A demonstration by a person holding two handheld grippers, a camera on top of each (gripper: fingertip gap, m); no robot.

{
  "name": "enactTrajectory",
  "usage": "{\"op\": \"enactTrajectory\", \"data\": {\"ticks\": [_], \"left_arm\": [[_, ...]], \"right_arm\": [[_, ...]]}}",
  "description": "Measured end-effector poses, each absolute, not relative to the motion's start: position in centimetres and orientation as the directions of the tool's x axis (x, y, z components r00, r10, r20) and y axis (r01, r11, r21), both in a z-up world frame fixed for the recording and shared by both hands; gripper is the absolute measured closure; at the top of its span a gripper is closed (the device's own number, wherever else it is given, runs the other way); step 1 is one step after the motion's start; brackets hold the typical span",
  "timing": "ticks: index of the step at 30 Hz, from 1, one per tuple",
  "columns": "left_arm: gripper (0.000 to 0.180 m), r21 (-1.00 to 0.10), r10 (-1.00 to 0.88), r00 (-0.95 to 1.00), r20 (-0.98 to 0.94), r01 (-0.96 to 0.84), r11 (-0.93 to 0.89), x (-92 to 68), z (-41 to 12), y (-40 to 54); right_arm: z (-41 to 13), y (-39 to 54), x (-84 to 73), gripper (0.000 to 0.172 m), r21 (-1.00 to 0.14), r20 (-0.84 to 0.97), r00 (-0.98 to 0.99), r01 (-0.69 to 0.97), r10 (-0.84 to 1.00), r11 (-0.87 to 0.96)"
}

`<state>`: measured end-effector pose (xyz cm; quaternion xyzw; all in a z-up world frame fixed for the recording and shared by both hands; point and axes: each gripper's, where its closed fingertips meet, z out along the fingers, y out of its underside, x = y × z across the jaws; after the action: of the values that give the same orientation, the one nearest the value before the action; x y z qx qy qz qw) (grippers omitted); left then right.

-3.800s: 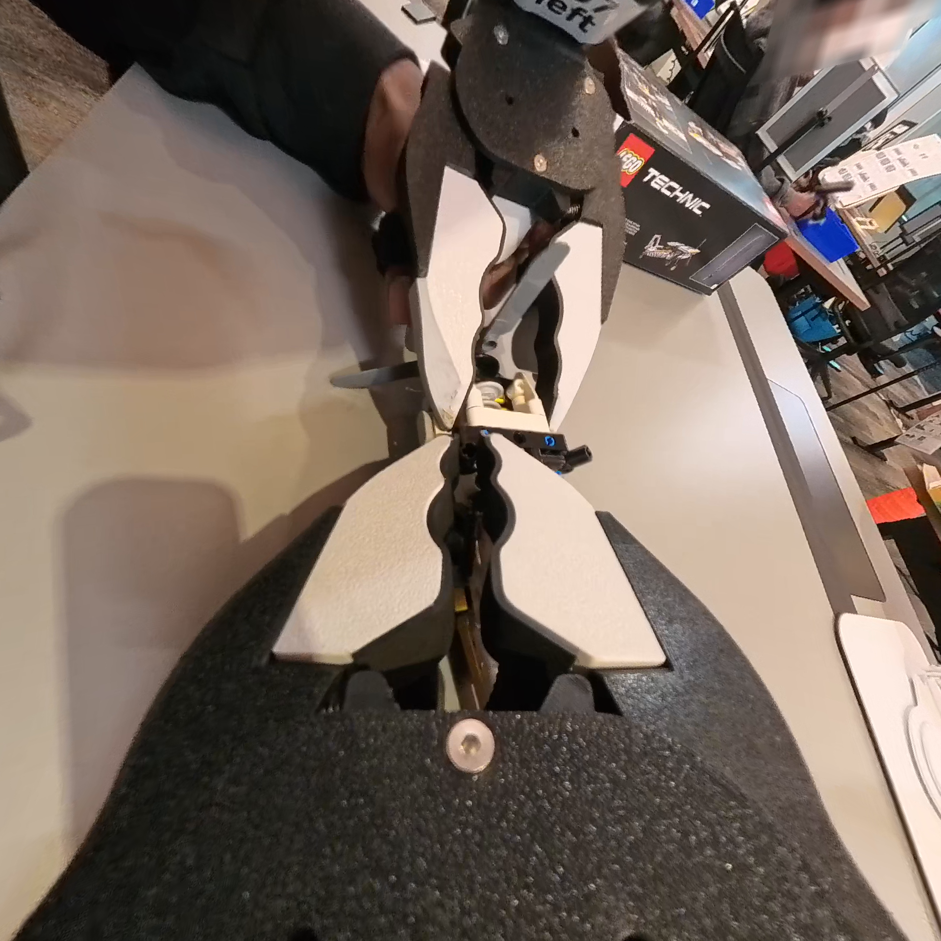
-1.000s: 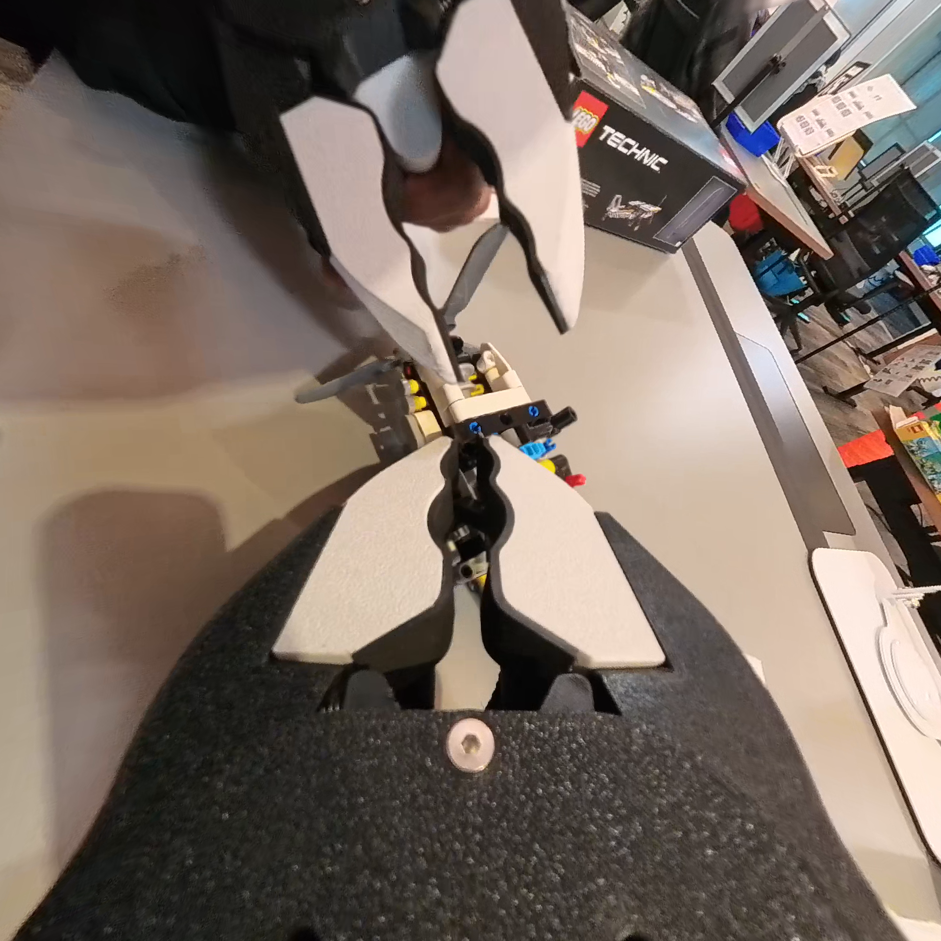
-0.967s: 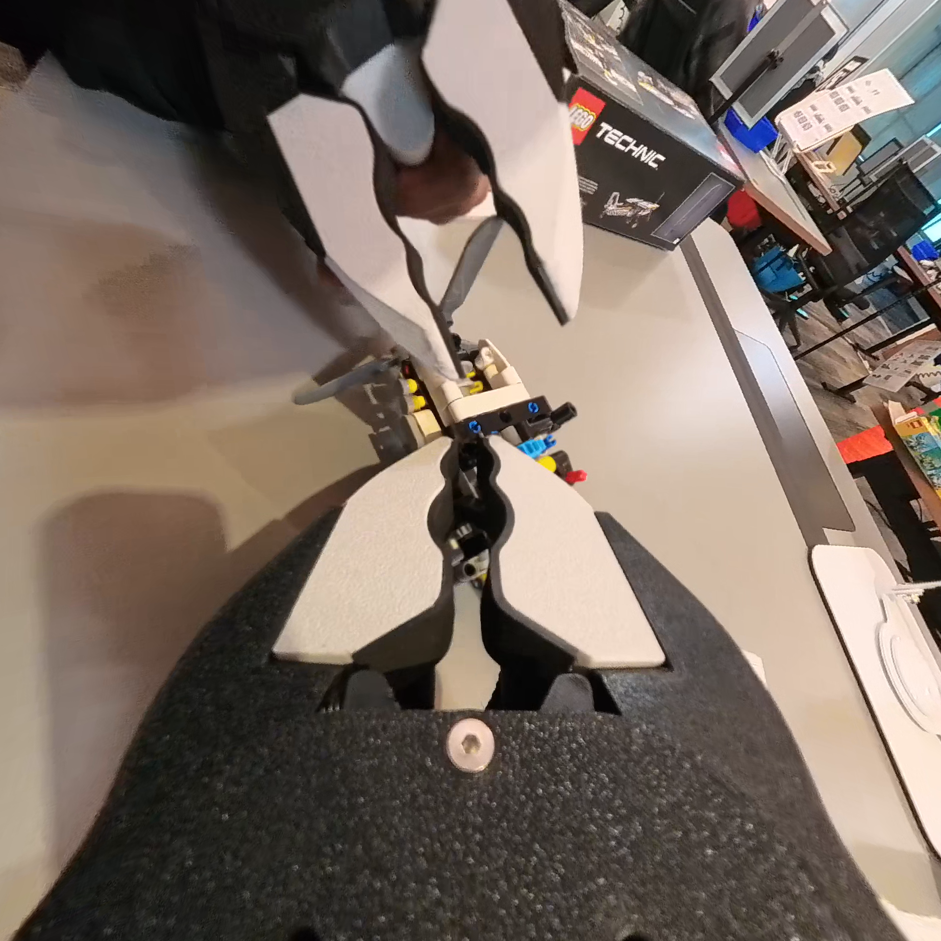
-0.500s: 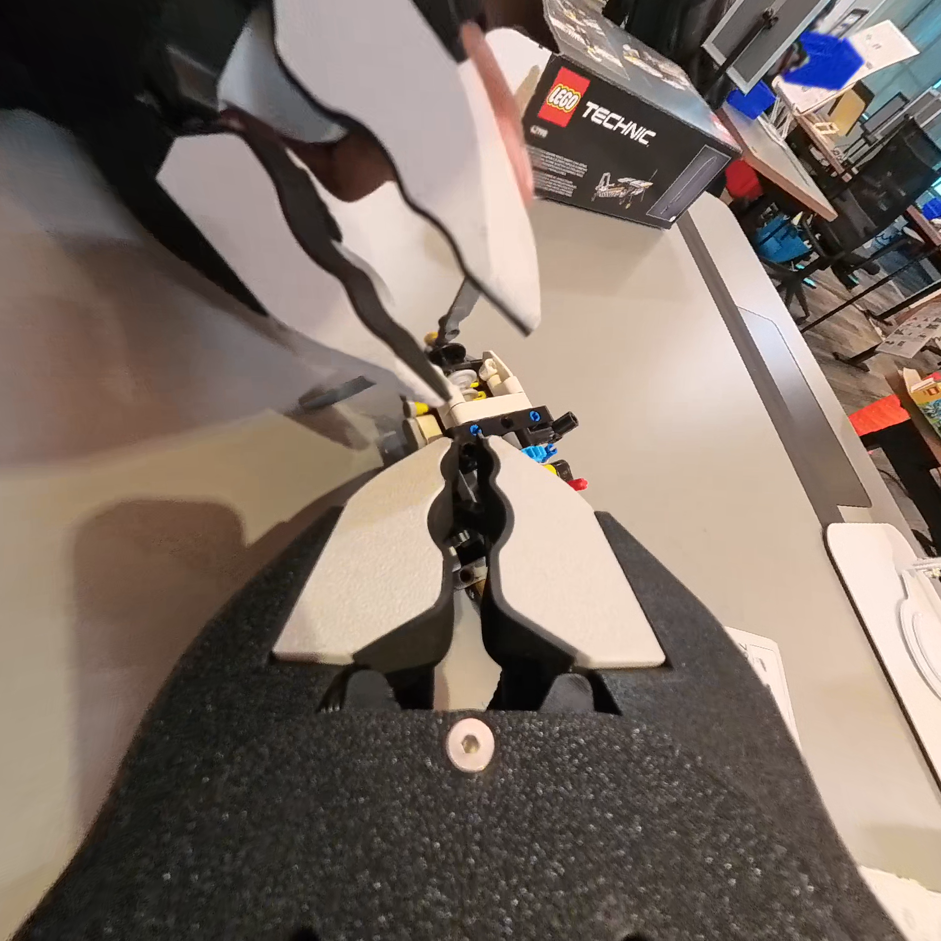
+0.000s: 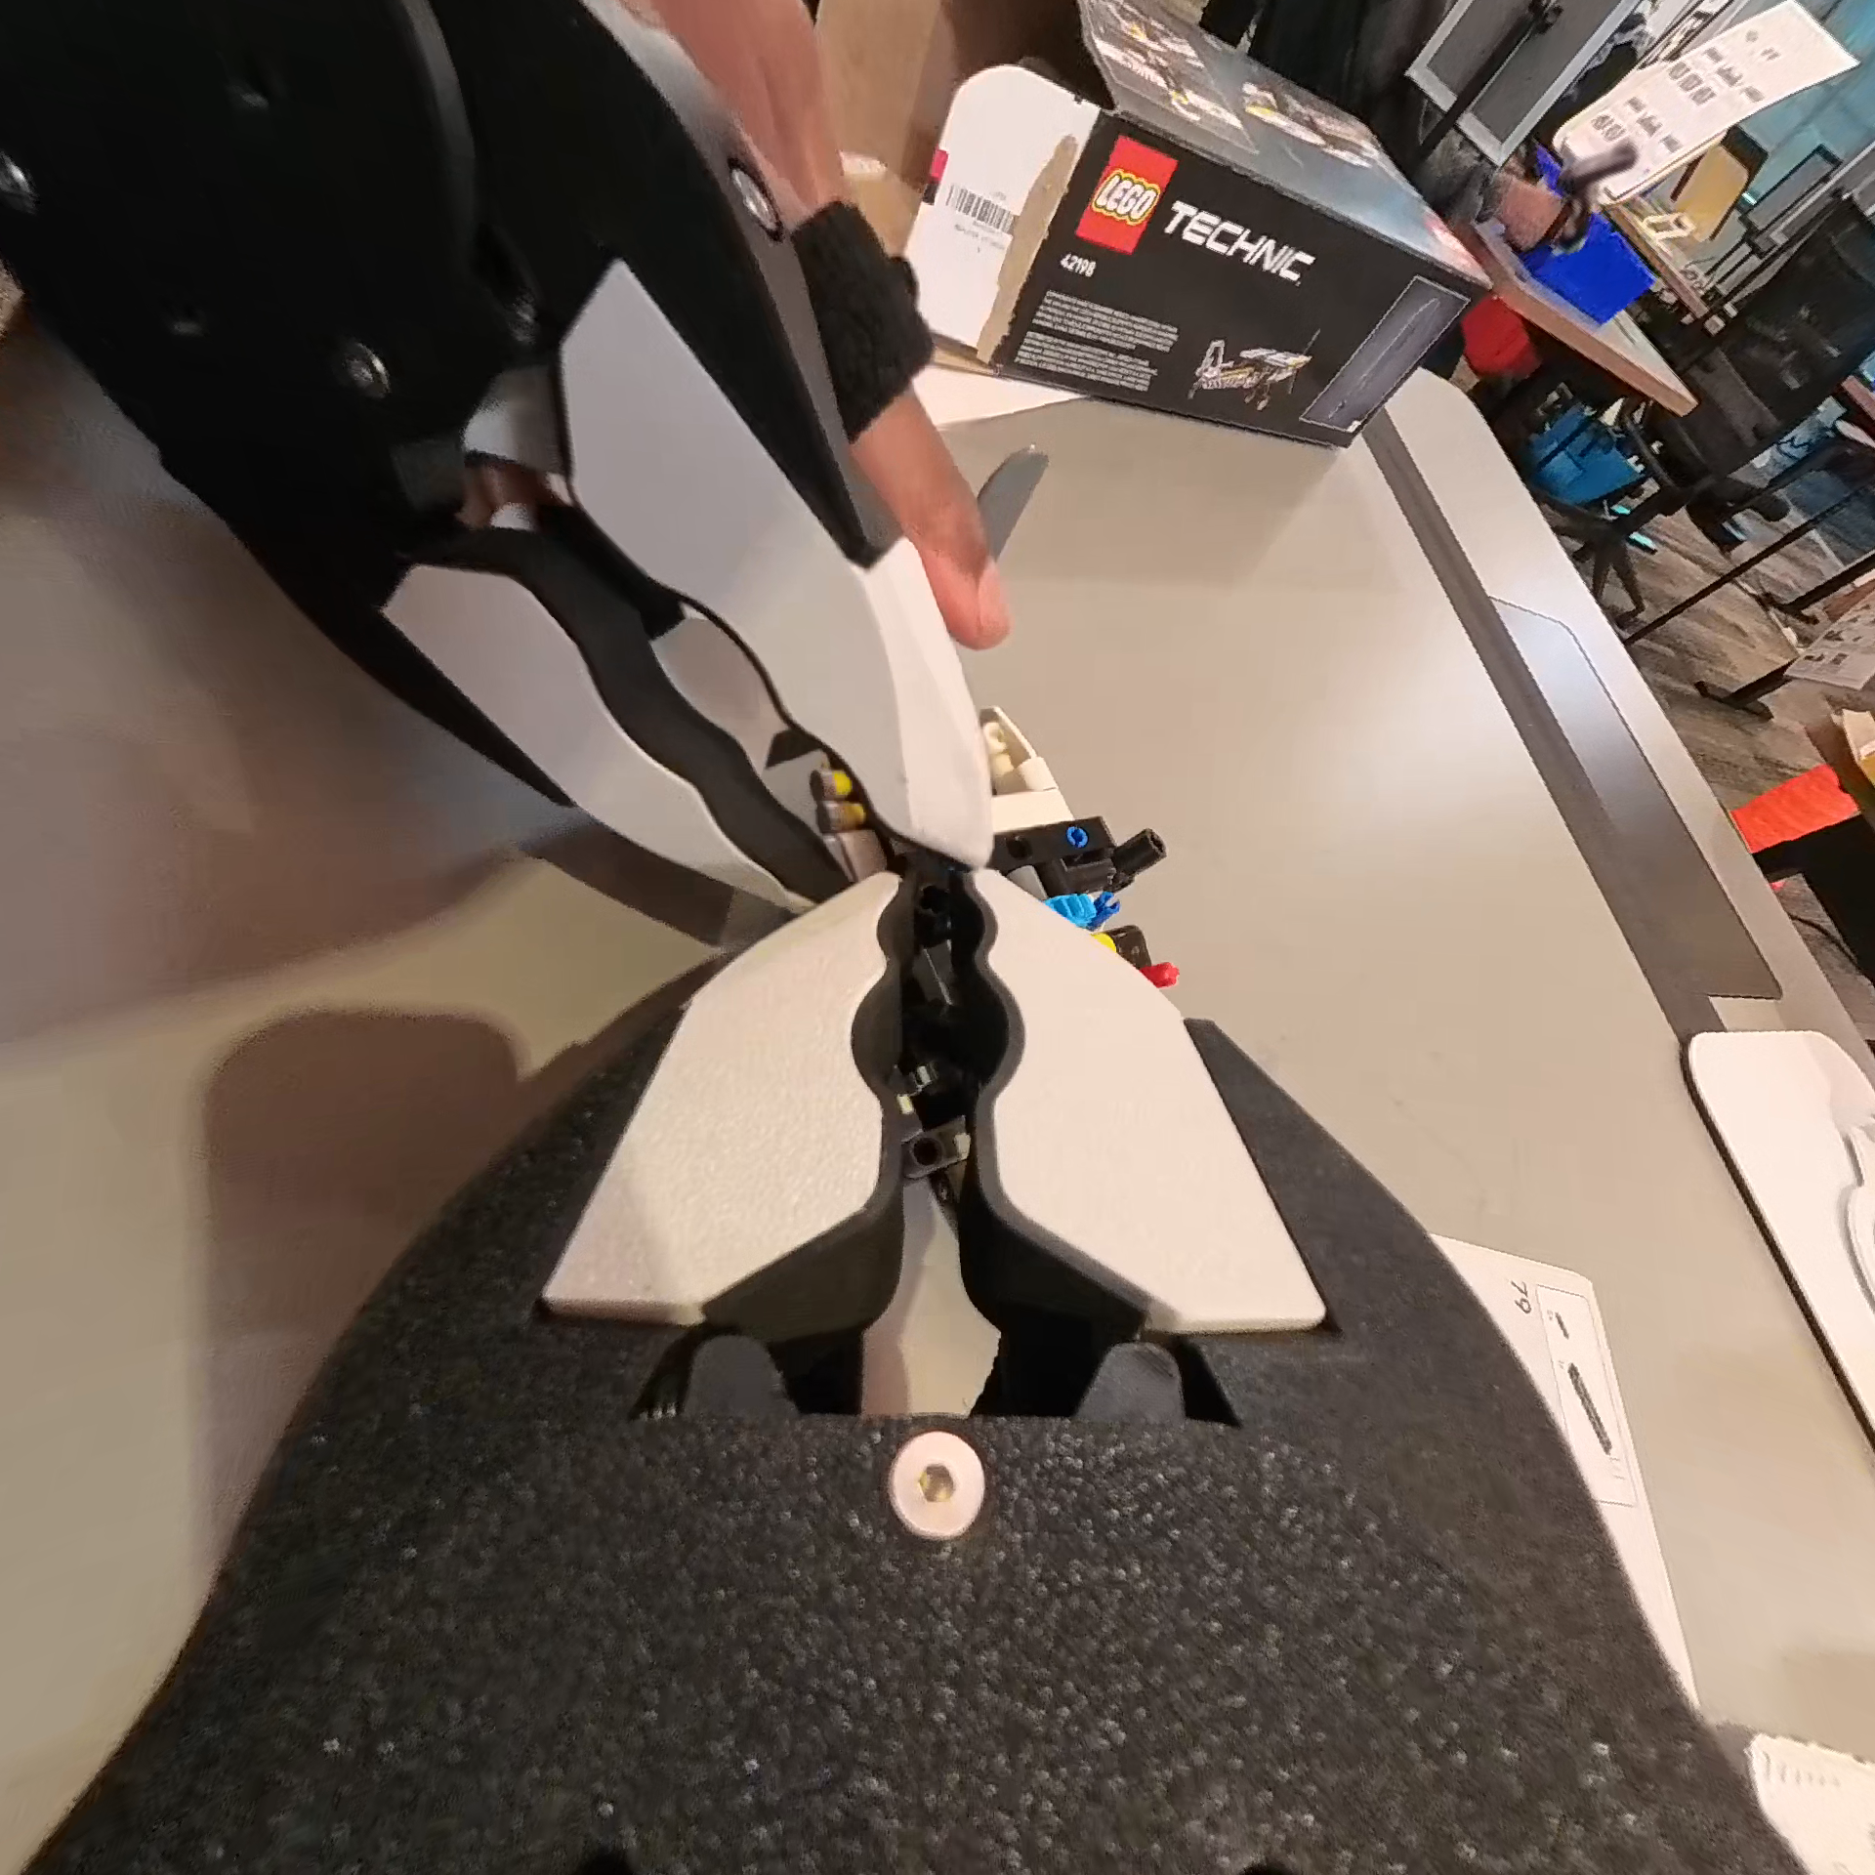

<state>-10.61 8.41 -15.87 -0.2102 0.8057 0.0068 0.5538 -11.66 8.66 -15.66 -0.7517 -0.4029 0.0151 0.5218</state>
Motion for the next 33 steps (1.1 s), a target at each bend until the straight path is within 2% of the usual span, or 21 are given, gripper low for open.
{"op": "enactTrajectory", "data": {"ticks": [3,5,19,33], "left_arm": [[0.155,-0.211,-0.319,-0.29,-0.902,-0.348,0.914,-10.4,-16.0,8.5],[0.169,-0.224,-0.328,-0.289,-0.899,-0.341,0.913,-10.3,-15.9,8.5],[0.17,-0.293,-0.341,-0.207,-0.917,-0.231,0.928,-9.9,-15.8,8.3],[0.17,-0.344,-0.372,-0.166,-0.913,-0.174,0.923,-9.6,-15.9,7.5]], "right_arm": [[-15.7,8.6,-11.6,0.165,-0.795,0.402,0.671,0.594,0.623,-0.127],[-15.7,8.5,-11.6,0.165,-0.792,0.41,0.667,0.598,0.622,-0.12],[-15.7,8.3,-11.0,0.164,-0.744,0.481,0.609,0.665,0.631,-0.074],[-15.8,7.4,-10.5,0.165,-0.779,0.42,0.61,0.622,0.672,-0.078]]}}
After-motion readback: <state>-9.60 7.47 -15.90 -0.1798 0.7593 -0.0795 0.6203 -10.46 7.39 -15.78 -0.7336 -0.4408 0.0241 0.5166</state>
